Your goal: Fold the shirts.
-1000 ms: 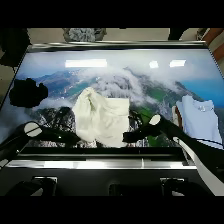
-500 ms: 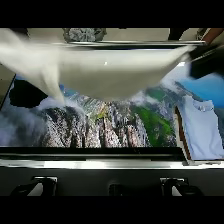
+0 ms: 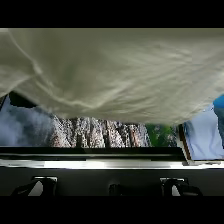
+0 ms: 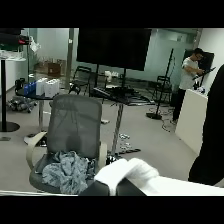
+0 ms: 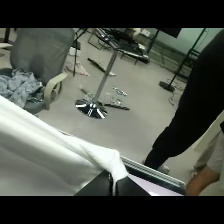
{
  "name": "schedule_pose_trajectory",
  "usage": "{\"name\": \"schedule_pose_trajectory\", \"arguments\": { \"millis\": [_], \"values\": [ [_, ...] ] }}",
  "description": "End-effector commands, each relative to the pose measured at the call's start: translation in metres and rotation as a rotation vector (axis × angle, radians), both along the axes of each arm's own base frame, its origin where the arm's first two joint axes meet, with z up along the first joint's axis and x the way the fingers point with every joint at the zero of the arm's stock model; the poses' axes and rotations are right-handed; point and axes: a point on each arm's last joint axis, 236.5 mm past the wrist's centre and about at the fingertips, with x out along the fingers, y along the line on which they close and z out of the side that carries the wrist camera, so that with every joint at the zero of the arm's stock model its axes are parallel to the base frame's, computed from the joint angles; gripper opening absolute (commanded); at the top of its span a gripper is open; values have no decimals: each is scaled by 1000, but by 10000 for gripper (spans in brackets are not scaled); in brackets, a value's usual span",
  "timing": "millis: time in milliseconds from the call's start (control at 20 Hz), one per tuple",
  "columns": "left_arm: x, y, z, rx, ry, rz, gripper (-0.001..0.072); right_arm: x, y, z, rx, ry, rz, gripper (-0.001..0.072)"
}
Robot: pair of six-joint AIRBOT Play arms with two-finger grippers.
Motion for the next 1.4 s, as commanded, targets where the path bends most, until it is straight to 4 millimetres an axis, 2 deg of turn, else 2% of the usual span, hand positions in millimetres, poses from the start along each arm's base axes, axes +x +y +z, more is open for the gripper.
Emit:
{"name": "schedule_pose_trajectory", "arguments": {
  "millis": [0,100,200,250,300,400,500,600,650,750,850,950,1100,1250,1300,1350],
  "values": [
    [-2,6,-9,9,44,31,28,-5,-6,-6,-17,27,-30,42],
    [5,8,-24,12,103,31,28,1,-10,-19,-25,84,-41,42],
    [19,11,-55,-2,221,19,27,17,-13,-57,-28,242,-39,42],
    [33,14,-88,-20,340,5,28,30,-14,-94,-26,398,-26,42],
    [48,18,-126,-43,467,-8,28,39,-13,-142,-16,603,-8,42],
    [83,30,-214,-120,713,-32,28,60,-16,-226,1,933,22,42],
    [121,37,-306,-182,897,-74,28,105,-15,-298,25,1096,64,42],
    [162,28,-391,-227,1022,-137,28,168,-8,-358,107,1130,99,42],
    [184,24,-422,-235,1050,-159,28,201,-1,-385,167,1116,118,42],
    [234,15,-469,-246,1052,-193,28,263,7,-422,297,1024,120,43],
    [276,4,-499,-280,1033,-229,28,309,11,-441,434,918,103,43],
    [302,-5,-523,-320,1047,-250,29,334,12,-454,563,860,76,43],
    [313,-21,-556,-323,1105,-279,29,338,29,-484,609,909,91,44],
    [306,-38,-570,-324,1157,-316,32,331,52,-501,595,973,128,45],
    [303,-38,-568,-323,1167,-326,96,329,60,-497,601,975,143,110],
    [300,-36,-562,-324,1178,-339,315,326,62,-491,606,979,156,355]
  ]
}}
